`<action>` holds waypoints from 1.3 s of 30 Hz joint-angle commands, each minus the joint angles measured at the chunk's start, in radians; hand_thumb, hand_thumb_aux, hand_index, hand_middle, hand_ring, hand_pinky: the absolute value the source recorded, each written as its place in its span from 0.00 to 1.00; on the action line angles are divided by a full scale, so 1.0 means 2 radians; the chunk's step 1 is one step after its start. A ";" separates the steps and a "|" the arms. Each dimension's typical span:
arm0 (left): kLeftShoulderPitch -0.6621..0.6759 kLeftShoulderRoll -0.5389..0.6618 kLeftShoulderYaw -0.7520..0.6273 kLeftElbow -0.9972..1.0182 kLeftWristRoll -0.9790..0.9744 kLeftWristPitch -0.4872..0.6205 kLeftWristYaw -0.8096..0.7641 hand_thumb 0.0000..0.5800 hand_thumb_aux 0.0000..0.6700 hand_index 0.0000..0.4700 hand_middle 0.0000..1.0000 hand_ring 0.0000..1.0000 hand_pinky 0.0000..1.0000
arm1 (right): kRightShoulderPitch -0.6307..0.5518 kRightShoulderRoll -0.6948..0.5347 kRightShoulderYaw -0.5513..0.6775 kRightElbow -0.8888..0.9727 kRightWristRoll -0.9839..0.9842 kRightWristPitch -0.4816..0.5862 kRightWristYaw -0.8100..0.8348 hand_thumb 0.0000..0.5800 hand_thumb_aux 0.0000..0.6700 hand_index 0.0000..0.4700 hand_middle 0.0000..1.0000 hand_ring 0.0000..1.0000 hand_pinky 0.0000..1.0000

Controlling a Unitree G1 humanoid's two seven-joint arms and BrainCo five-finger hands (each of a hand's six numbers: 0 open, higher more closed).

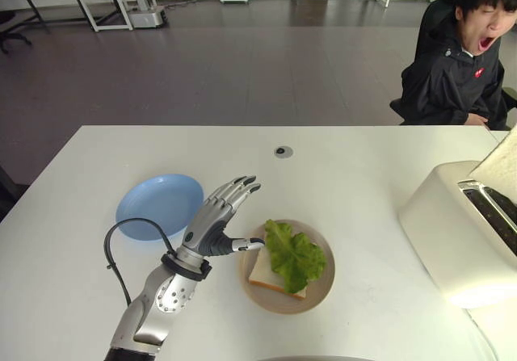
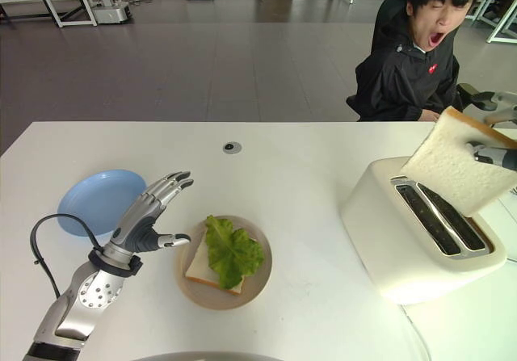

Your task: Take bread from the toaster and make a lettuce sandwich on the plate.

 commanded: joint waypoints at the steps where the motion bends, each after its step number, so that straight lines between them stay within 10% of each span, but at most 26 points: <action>1: 0.001 0.009 0.013 -0.001 0.005 -0.005 0.006 0.00 0.00 0.00 0.00 0.00 0.00 | -0.061 -0.007 0.060 -0.035 0.109 -0.001 0.025 1.00 1.00 1.00 0.00 0.00 0.00; 7: -0.001 0.022 0.031 -0.008 0.027 -0.031 0.032 0.00 0.00 0.00 0.00 0.00 0.00 | -0.200 0.056 0.277 -0.103 0.292 0.154 0.032 1.00 1.00 1.00 0.00 0.00 0.00; 16: 0.026 0.043 0.074 -0.040 0.065 -0.068 0.076 0.00 0.00 0.00 0.00 0.00 0.00 | -0.261 0.250 0.551 -0.053 0.205 0.270 -0.014 1.00 1.00 1.00 0.00 0.00 0.00; 39: 0.057 0.072 0.067 -0.075 0.068 -0.139 0.040 0.38 0.21 0.21 0.00 0.00 0.00 | -0.219 0.316 0.631 0.079 0.027 0.166 -0.020 1.00 1.00 1.00 0.00 0.00 0.00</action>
